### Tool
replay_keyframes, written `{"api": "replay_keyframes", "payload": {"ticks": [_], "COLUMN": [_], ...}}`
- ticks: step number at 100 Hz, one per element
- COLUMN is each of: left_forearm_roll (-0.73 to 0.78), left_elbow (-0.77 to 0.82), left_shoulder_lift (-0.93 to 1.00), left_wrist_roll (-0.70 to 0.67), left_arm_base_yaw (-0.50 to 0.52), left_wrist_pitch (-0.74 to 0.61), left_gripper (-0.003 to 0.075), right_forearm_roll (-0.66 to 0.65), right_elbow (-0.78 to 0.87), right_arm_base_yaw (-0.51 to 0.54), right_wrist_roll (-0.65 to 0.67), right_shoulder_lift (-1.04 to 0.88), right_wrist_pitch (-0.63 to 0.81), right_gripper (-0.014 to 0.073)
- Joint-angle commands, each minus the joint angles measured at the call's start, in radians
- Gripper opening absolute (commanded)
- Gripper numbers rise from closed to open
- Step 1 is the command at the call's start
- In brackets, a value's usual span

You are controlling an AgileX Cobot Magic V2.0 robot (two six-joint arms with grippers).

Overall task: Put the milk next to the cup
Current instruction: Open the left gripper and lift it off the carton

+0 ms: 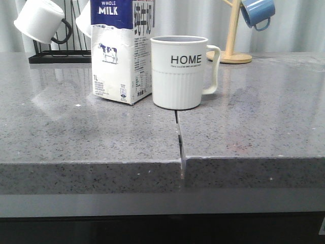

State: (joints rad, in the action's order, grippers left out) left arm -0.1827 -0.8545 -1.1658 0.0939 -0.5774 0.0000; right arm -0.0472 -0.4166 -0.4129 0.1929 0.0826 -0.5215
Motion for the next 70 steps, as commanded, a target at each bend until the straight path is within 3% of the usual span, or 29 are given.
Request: {"api": "replay_keyframes", "payload": {"ticks": [1,22,42,70], "left_forearm_roll": [0.006,0.011,0.038,0.039], "left_elbow": [-0.006,0.031,0.106,0.197], "left_shoulder_lift": [0.082,0.233,0.398,0.608], "left_wrist_roll": [0.013,0.022,0.023,0.023], "left_arm_base_yaw": [0.044,0.210,0.366,0.469], "left_wrist_pitch": [0.000,0.179,0.243,0.349], "left_gripper": [-0.0018,-0.0021,-0.0021,-0.0021], "right_forearm_roll": [-0.003,-0.003,-0.003,-0.003], "right_elbow": [-0.023,-0.023,-0.023,-0.023], "right_arm_base_yaw": [-0.002,-0.002,-0.002,-0.002], "right_wrist_roll": [-0.009,-0.009,-0.009,-0.009], "right_shoulder_lift": [0.012,0.012,0.012,0.012], "right_wrist_pitch": [0.073,0.073,0.073,0.073], "right_gripper": [-0.0070,-0.0070,-0.0070,-0.0070]}}
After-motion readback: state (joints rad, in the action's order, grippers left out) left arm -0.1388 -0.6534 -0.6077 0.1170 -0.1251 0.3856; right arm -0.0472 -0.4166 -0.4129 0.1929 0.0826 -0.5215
